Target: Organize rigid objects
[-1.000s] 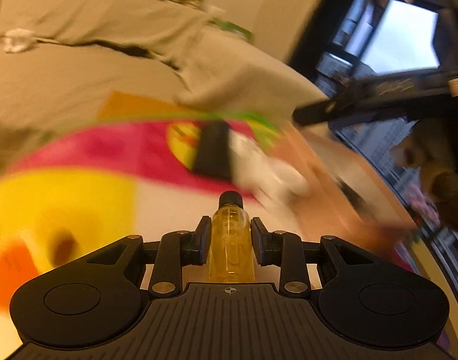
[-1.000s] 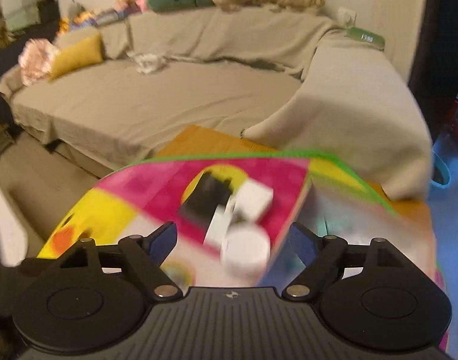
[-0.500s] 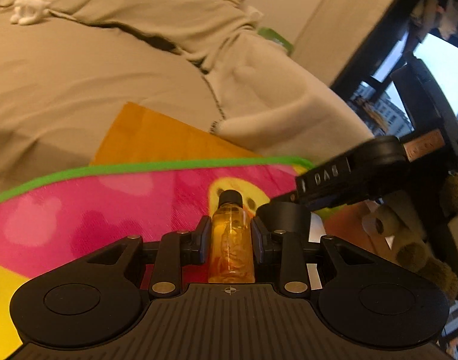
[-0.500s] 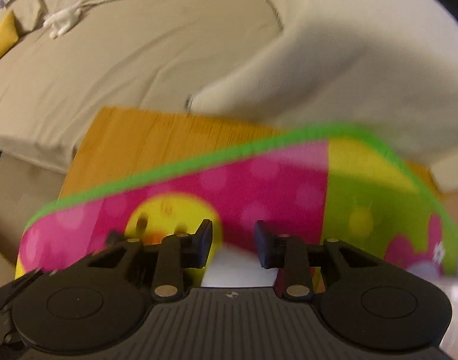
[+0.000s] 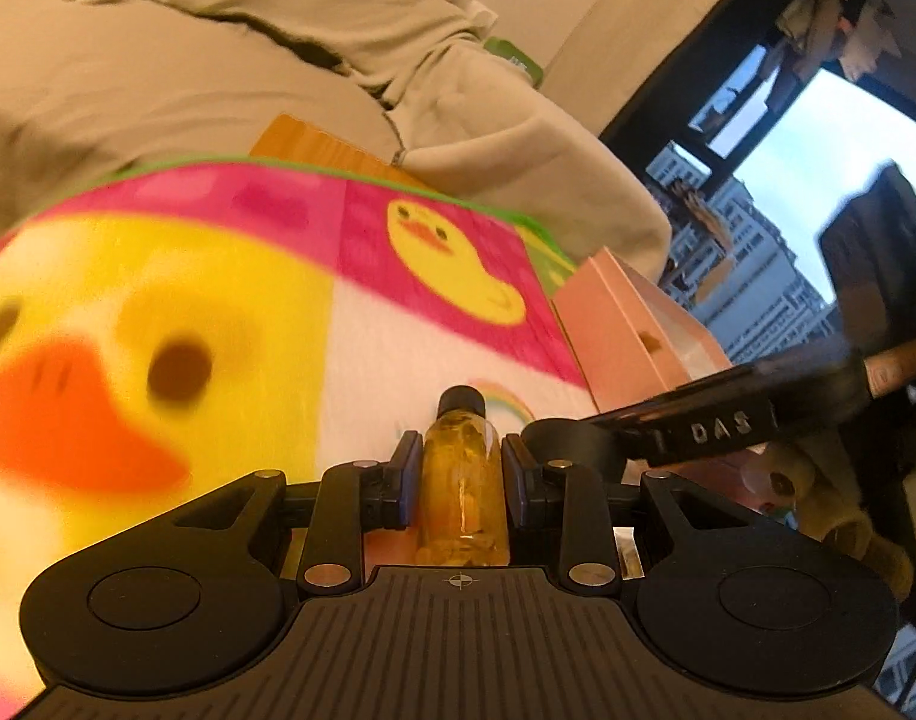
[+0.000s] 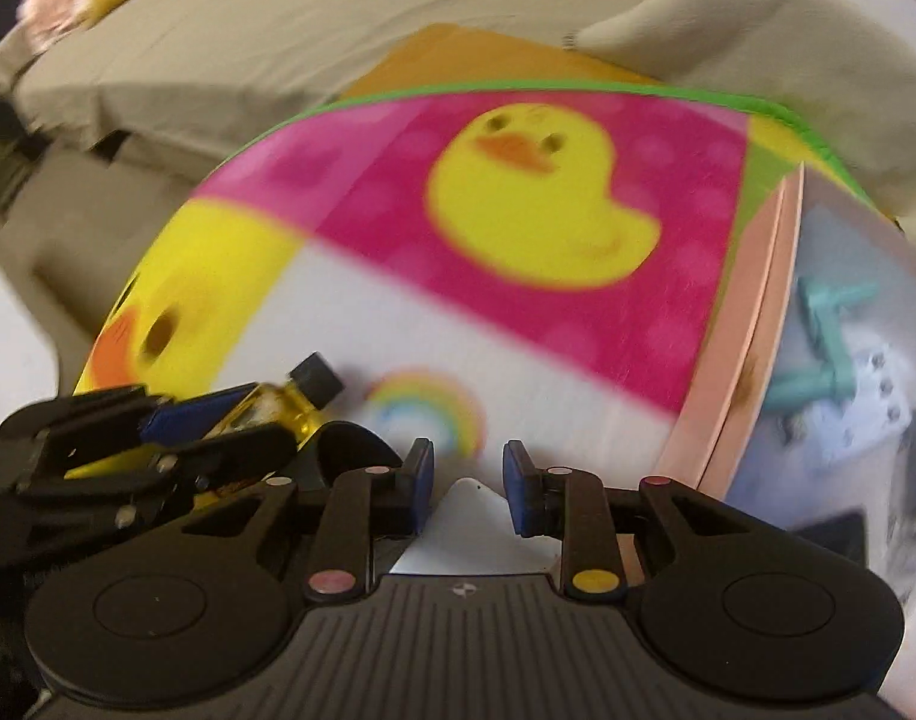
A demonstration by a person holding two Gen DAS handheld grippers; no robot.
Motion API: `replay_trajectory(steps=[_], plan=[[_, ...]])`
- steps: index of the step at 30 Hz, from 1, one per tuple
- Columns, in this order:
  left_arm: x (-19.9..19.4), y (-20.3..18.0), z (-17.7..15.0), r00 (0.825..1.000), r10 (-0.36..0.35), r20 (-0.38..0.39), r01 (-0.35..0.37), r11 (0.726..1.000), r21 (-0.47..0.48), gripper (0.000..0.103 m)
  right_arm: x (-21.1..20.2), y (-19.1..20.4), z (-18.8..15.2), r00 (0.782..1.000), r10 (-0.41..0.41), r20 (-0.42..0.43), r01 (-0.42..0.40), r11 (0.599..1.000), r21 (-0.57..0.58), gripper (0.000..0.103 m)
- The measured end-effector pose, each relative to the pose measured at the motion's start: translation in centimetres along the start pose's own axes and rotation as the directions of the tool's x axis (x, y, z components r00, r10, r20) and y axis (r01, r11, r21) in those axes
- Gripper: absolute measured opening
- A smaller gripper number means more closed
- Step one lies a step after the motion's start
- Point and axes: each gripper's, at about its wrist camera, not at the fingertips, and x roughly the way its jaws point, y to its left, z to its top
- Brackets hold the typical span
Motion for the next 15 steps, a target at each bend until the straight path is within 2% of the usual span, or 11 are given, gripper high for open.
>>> replay_trajectory(steps=[1,3,4,6,7,8,11,15], plan=[[-0.3,-0.3,-0.6,1.0,-0.001,0.005,0.001,1.0,-0.01,0.032,-0.7,0.5,-1.1,1.0,-0.013,0.028,0.014,1.0,-0.028,0.025],[-0.4,-0.8,-1.3,1.0,0.0,0.016,0.0,1.0,-0.03,0.032,-3.1,1.7,-3.4,0.989,-0.051,0.136,0.066,0.992,-0.106,0.028],[-0.4,-1.2,-1.7,1.0,0.006,0.023,-0.005,0.999,-0.035,0.032,-4.3,2.0,-4.7,0.98,-0.059,0.19,0.086,0.987,-0.135,0.033],[-0.2,-1.8,-1.9,1.0,0.013,0.027,-0.012,0.999,-0.043,0.032,-6.7,2.3,-7.2,0.954,-0.066,0.291,0.115,0.981,-0.156,0.053],[-0.1,-2.2,-2.1,1.0,0.013,0.026,-0.012,0.999,-0.047,0.032,-7.7,2.1,-8.5,0.945,-0.05,0.323,0.105,0.982,-0.157,0.07],[0.1,-2.4,-2.2,1.0,0.011,0.023,-0.01,0.999,-0.048,0.032,-8.4,1.9,-9.6,0.937,-0.038,0.347,0.096,0.984,-0.152,0.073],[0.0,-3.6,-2.7,0.999,0.029,0.03,-0.028,0.999,-0.022,0.032,-9.2,1.4,-13.5,0.923,-0.03,0.385,0.083,0.989,-0.122,0.073],[-2.5,-4.2,-3.4,0.99,0.074,0.117,-0.075,0.997,-0.003,0.031,-8.8,1.1,-18.6,0.915,-0.016,0.403,0.06,0.994,-0.097,0.073]])
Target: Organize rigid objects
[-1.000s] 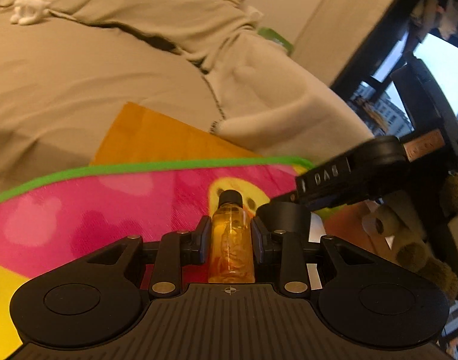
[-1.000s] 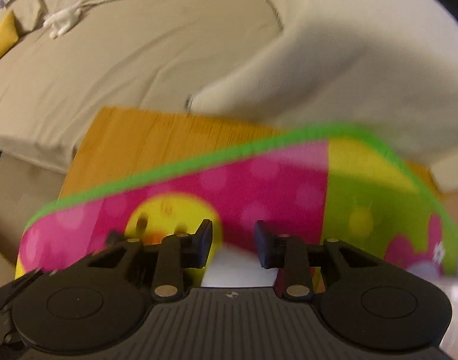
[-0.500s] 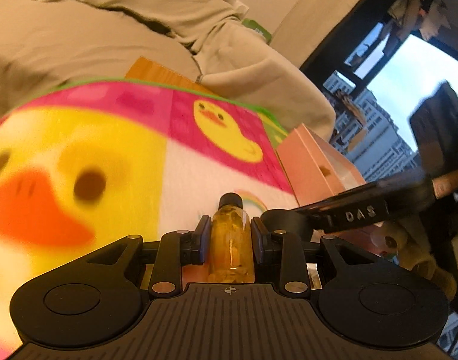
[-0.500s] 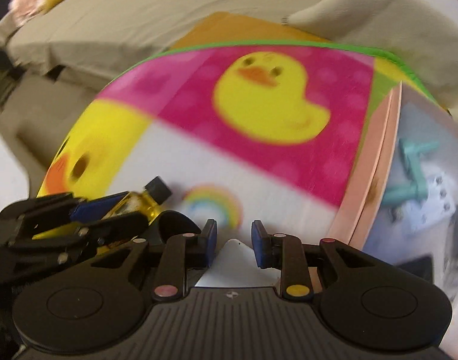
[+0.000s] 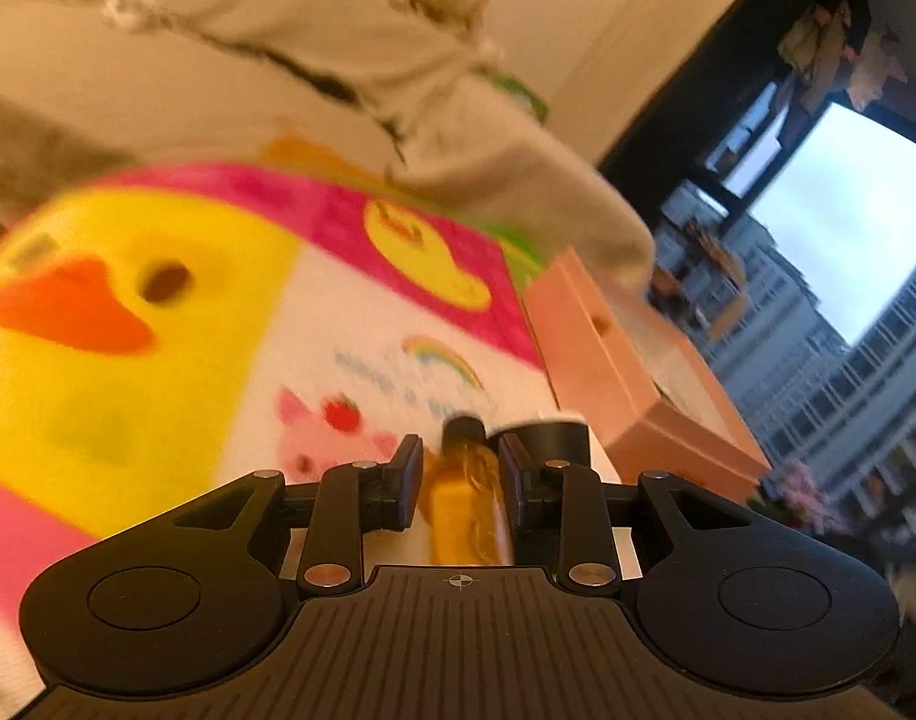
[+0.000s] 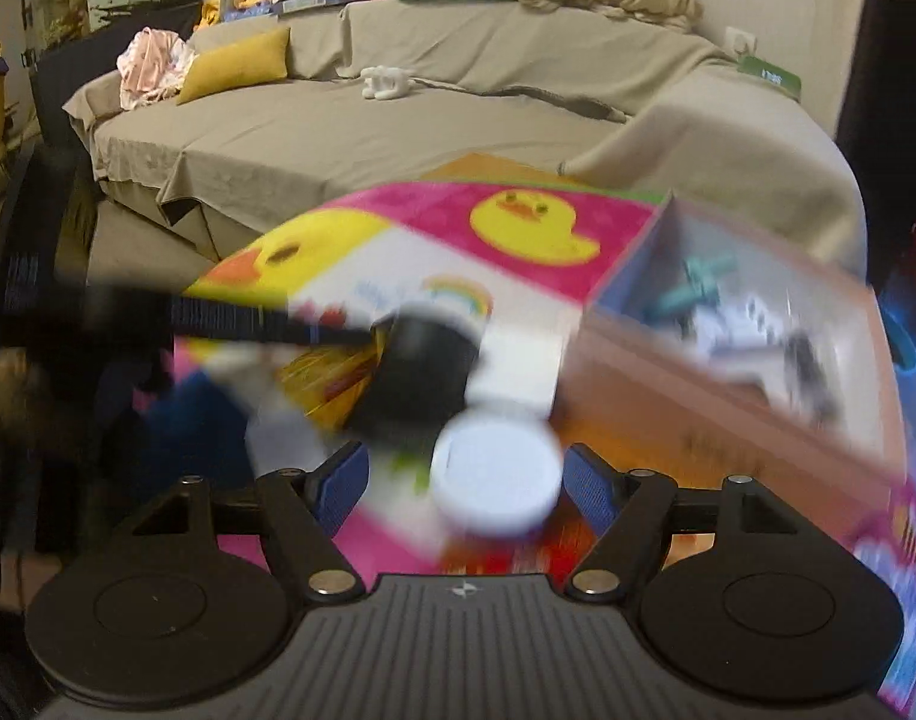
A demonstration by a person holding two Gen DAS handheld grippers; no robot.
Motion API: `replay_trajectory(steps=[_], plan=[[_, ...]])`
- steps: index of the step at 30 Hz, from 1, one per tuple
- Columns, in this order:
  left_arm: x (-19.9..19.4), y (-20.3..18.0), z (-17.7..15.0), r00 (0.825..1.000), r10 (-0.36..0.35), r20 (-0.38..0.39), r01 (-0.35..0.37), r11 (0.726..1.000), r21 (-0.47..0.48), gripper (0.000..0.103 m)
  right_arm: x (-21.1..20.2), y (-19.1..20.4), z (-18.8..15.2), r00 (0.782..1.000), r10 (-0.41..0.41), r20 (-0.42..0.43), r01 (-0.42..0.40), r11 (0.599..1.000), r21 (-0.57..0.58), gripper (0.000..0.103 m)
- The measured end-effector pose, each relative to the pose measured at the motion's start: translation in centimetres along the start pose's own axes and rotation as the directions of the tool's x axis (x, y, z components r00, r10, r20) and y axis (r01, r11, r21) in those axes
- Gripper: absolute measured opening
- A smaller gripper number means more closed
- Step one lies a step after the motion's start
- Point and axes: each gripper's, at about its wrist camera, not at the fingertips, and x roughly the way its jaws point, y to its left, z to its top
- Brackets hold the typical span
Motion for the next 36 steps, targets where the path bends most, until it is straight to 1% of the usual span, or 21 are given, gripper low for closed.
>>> replay_trajectory(steps=[2,4,6,8,10,12,13,14,17,19,22,24,28,31,35,36], plan=[[-1.6,-0.8,-0.1,0.999,0.029,0.015,-0.03,0.998,0.057,0.031,-0.6,0.1,-2.0,1.0,-0.01,0.012,0.01,1.0,0.023,0.073],[-3.0,-1.8,-0.4,0.999,0.052,0.015,-0.053,0.993,0.106,0.031,-0.8,-0.1,-3.2,1.0,-0.02,0.023,0.019,0.998,0.062,0.073],[-4.3,-2.8,-1.1,0.998,0.059,0.017,-0.061,0.989,0.135,0.031,-0.5,-0.4,-3.6,0.998,-0.05,0.044,0.045,0.995,0.091,0.073],[-5.5,-4.1,-2.1,0.998,0.052,0.023,-0.055,0.983,0.173,0.031,0.3,-0.4,-3.6,0.993,-0.096,0.076,0.089,0.993,0.082,0.073],[-6.1,-5.5,-3.2,0.999,0.039,0.004,-0.039,0.97,0.241,0.031,1.2,-0.3,-3.3,0.989,-0.113,0.09,0.107,0.992,0.065,0.072],[-6.2,-6.6,-4.2,0.999,0.041,-0.013,-0.035,0.952,0.304,0.031,2.4,0.1,-2.8,0.99,-0.11,0.084,0.108,0.994,0.034,0.069],[-6.3,-7.1,-4.6,0.999,0.042,-0.017,-0.034,0.946,0.324,0.031,3.2,0.2,-2.6,0.992,-0.109,0.068,0.108,0.994,0.025,0.061],[-6.3,-7.3,-4.9,0.999,0.043,-0.02,-0.034,0.943,0.33,0.031,3.7,0.2,-2.6,0.993,-0.107,0.048,0.106,0.994,0.023,0.054],[-6.2,-7.6,-5.7,0.999,0.034,-0.042,-0.018,0.944,0.33,0.031,3.5,-0.2,-2.7,0.996,-0.083,0.026,0.082,0.995,0.05,0.053],[-5.8,-7.8,-6.2,0.998,0.029,-0.063,-0.006,0.942,0.337,0.031,2.2,-0.9,-2.9,0.998,-0.061,0.032,0.058,0.994,0.095,0.053],[-4.9,-8.2,-7.1,0.995,0.02,-0.099,0.015,0.939,0.345,0.031,-0.3,-1.8,-2.7,0.996,-0.059,0.065,0.05,0.991,0.125,0.053],[-4.6,-8.5,-7.7,0.993,0.007,-0.118,0.035,0.935,0.352,0.031,-1.3,-2.4,-2.5,0.997,-0.059,0.049,0.052,0.989,0.137,0.053],[-4.7,-8.8,-8.4,0.991,-0.002,-0.132,0.051,0.927,0.373,0.031,-2.5,-3.0,-2.4,0.996,-0.084,0.01,0.082,0.987,0.137,0.053],[-4.8,-9.1,-8.6,0.991,-0.003,-0.134,0.057,0.917,0.396,0.031,-3.7,-3.5,-3.0,0.991,-0.132,0.0,0.131,0.986,0.104,0.053],[-3.9,-10.2,-8.6,0.988,-0.015,-0.153,0.077,0.907,0.415,0.031,-4.3,-5.1,-5.3,0.984,-0.171,-0.055,0.177,0.977,0.115,0.053],[-3.2,-11.0,-8.5,0.987,-0.025,-0.156,0.092,0.894,0.438,0.031,-4.1,-5.4,-6.0,0.982,-0.177,-0.069,0.185,0.975,0.121,0.053]])
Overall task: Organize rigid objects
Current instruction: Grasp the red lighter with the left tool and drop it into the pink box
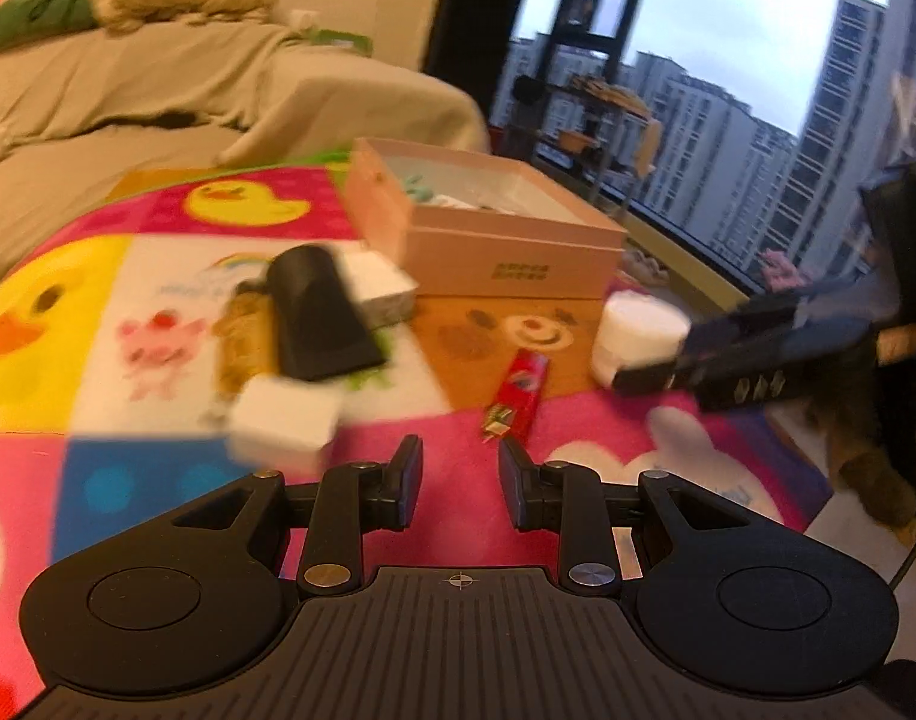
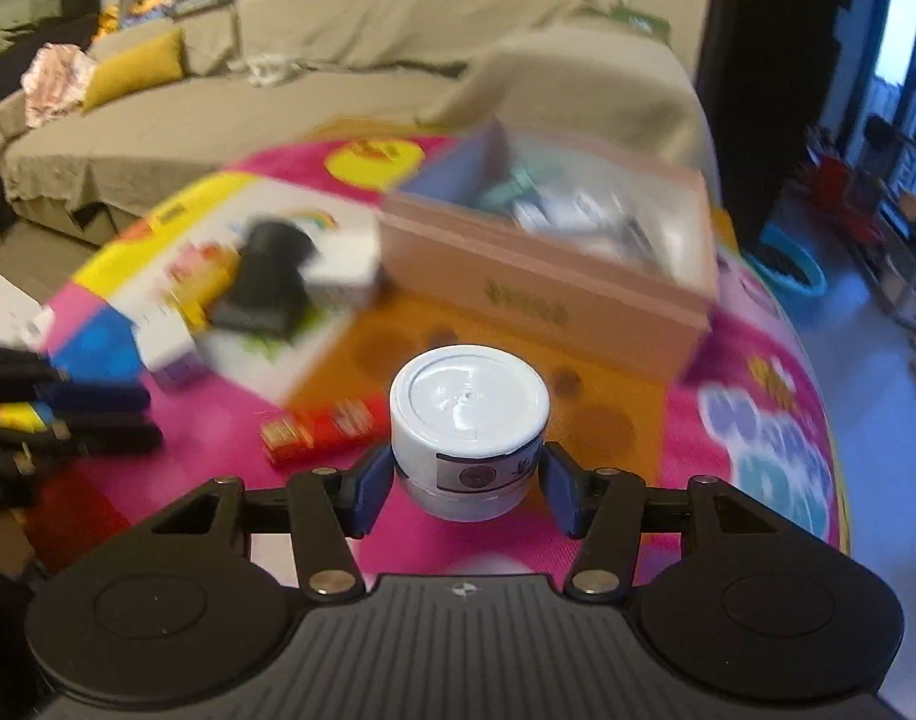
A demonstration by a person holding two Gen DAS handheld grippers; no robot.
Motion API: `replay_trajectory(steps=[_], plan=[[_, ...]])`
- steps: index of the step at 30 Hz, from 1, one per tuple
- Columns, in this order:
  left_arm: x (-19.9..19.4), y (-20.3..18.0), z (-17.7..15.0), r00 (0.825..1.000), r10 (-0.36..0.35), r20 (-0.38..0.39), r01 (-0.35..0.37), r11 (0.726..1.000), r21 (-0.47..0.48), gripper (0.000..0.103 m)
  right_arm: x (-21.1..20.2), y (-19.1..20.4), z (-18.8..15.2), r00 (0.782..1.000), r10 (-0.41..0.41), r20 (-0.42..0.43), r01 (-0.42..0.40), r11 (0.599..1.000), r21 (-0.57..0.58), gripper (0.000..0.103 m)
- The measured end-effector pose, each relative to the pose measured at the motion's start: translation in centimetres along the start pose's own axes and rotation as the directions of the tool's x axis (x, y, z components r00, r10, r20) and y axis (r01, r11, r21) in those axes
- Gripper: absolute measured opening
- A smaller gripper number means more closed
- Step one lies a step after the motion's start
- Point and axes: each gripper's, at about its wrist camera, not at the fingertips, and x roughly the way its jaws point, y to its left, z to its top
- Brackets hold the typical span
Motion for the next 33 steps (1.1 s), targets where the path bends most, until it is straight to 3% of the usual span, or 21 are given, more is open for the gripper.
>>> replay_trajectory(steps=[5,8,14,18,20,24,33], plan=[[4.1,-3.1,1.8,1.0,0.007,-0.008,-0.005,0.984,0.175,0.031,1.0,-1.6,-2.6,1.0,0.0,0.008,0.0,0.997,0.075,0.055],[6.8,-3.9,1.8,0.998,0.032,-0.049,-0.02,0.977,0.211,0.031,0.7,-2.1,-4.3,0.998,0.007,0.056,-0.014,0.993,0.121,0.059],[7.6,-3.3,1.5,0.999,0.022,-0.045,-0.014,0.983,0.184,0.03,0.3,-0.7,-5.9,0.99,-0.035,0.139,0.026,0.998,0.062,0.059],[6.8,-2.4,1.0,0.999,0.038,-0.026,-0.034,0.99,0.133,0.028,0.8,-1.4,-5.1,0.991,-0.023,0.128,0.011,0.996,0.091,0.059],[6.7,-2.1,0.9,0.999,0.034,-0.017,-0.031,0.993,0.113,0.028,1.0,-1.4,-4.7,0.993,-0.019,0.118,0.008,0.995,0.095,0.053],[6.8,-2.5,0.9,0.999,0.051,-0.007,-0.049,0.989,0.139,0.028,-0.2,-1.1,-3.7,0.996,-0.01,0.09,0.003,0.997,0.077,0.053],[6.7,-1.8,0.9,1.0,0.023,-0.004,-0.023,0.995,0.101,0.028,-3.2,0.0,-2.0,0.992,-0.073,0.101,0.075,0.997,-0.014,0.052]])
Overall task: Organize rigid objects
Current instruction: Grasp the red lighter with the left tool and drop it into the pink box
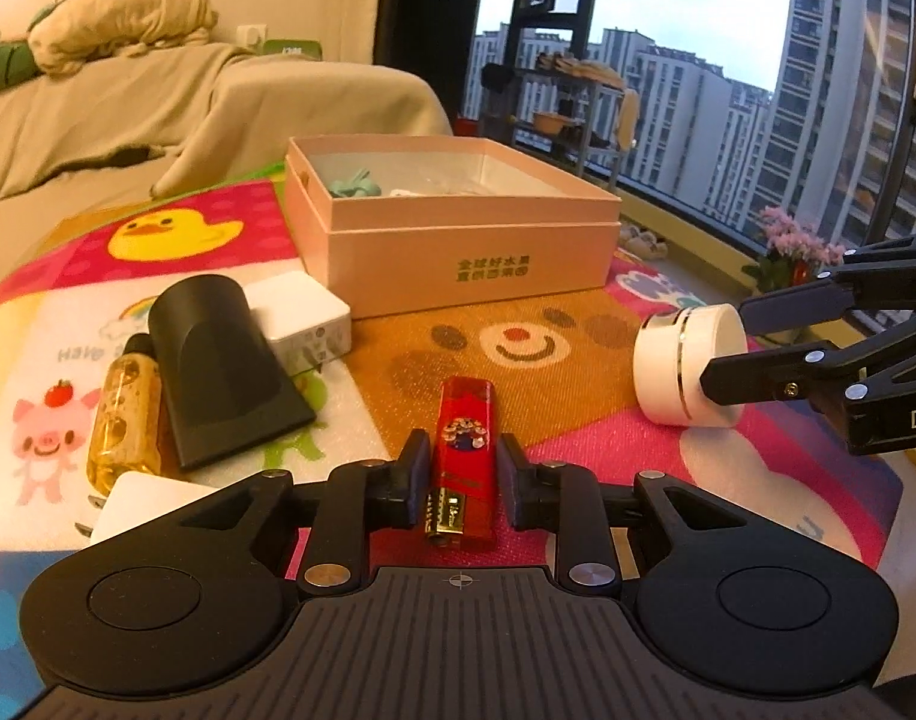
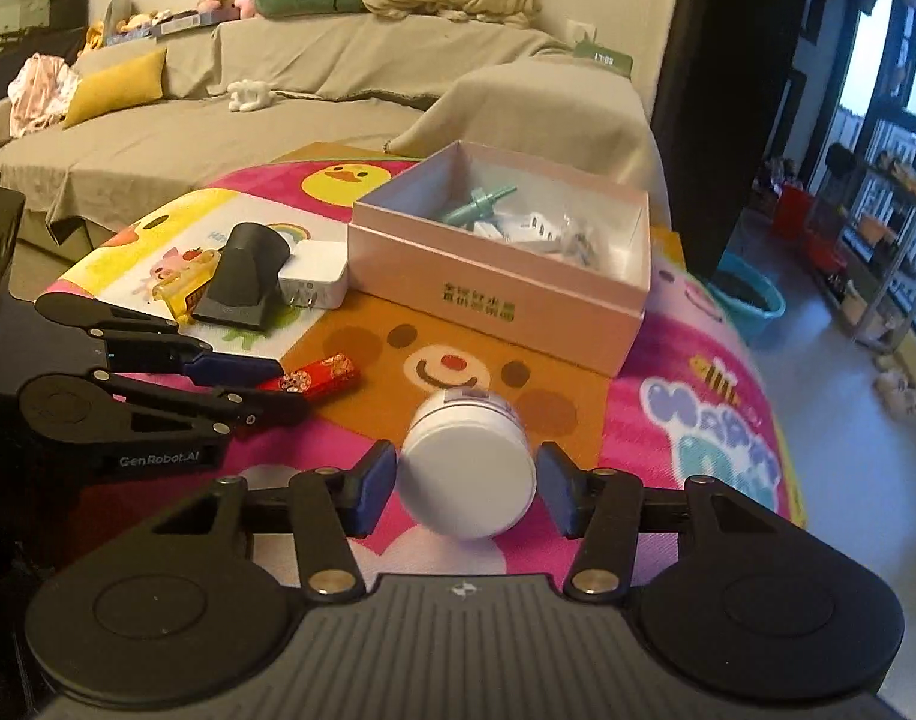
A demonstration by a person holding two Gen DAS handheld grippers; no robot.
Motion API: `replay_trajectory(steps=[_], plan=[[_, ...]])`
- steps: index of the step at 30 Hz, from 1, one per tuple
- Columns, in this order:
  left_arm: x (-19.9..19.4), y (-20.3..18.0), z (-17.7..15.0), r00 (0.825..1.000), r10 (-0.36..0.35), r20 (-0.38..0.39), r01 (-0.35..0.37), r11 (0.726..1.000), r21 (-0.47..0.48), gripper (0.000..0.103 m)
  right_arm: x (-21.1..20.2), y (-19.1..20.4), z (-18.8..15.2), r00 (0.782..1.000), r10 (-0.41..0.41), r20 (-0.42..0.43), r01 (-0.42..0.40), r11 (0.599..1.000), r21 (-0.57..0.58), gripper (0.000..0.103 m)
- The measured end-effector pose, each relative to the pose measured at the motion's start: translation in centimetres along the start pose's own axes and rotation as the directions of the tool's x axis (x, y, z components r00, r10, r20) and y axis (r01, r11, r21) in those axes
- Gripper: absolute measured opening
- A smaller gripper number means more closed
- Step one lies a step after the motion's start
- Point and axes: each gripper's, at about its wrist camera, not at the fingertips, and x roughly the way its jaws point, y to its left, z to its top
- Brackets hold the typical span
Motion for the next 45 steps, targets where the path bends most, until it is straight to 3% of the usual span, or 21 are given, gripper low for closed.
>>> replay_trajectory(steps=[10,14,21,23,24,29,34,35,36,39,41,43,45], plan=[[-0.3,-0.2,-0.1,1.0,0.004,0.004,-0.004,1.0,-0.005,0.028,1.1,-0.2,0.3,0.999,-0.022,0.034,0.022,0.999,0.025,0.052],[0.1,-1.0,0.2,0.999,0.034,-0.014,-0.033,0.998,0.053,0.028,2.7,-0.7,0.0,0.998,-0.057,0.025,0.055,0.997,0.055,0.063],[0.9,-2.1,1.2,0.995,0.074,-0.074,-0.067,0.994,0.091,0.032,4.0,-1.2,-0.6,0.999,-0.032,0.037,0.029,0.997,0.073,0.063],[0.8,-2.5,1.1,0.994,0.089,-0.068,-0.081,0.99,0.115,0.027,4.3,-1.1,-0.3,0.999,-0.023,0.045,0.02,0.998,0.059,0.057],[0.7,-2.6,1.0,0.994,0.087,-0.063,-0.079,0.989,0.126,0.027,4.4,-1.1,-0.1,0.999,-0.015,0.046,0.013,0.998,0.054,0.053],[0.0,-2.4,1.2,0.997,0.024,-0.077,-0.012,0.988,0.154,0.027,4.1,-1.3,0.2,0.998,0.019,0.068,-0.023,0.999,0.049,0.053],[-1.0,-0.8,5.9,0.996,-0.052,-0.066,0.058,0.994,0.093,0.027,1.9,-2.6,0.3,0.989,0.025,0.147,-0.035,0.997,0.071,0.05],[-1.2,-0.7,7.2,0.998,-0.05,-0.04,0.053,0.994,0.097,0.027,1.4,-2.9,0.4,0.985,0.018,0.171,-0.031,0.997,0.077,0.041],[-1.3,-0.6,8.5,0.999,-0.043,-0.013,0.044,0.994,0.101,0.027,0.9,-3.2,0.5,0.982,0.012,0.187,-0.028,0.996,0.083,0.039],[-0.6,-0.1,12.6,0.995,0.01,0.097,-0.021,0.993,0.114,0.027,-0.2,-4.3,0.9,0.972,0.002,0.233,-0.03,0.993,0.115,0.039],[0.9,0.6,14.7,0.988,0.036,0.149,-0.047,0.996,0.07,0.027,-0.5,-4.7,1.1,0.968,-0.005,0.249,-0.024,0.993,0.113,0.039],[3.2,2.1,16.1,0.992,0.005,0.129,-0.004,1.0,-0.006,0.027,-0.5,-4.8,1.1,0.968,-0.025,0.25,-0.001,0.995,0.102,0.039],[5.2,3.3,16.5,0.996,-0.012,0.085,0.018,0.998,-0.067,0.027,-0.4,-4.8,0.7,0.972,-0.021,0.236,-0.003,0.995,0.101,0.046]])
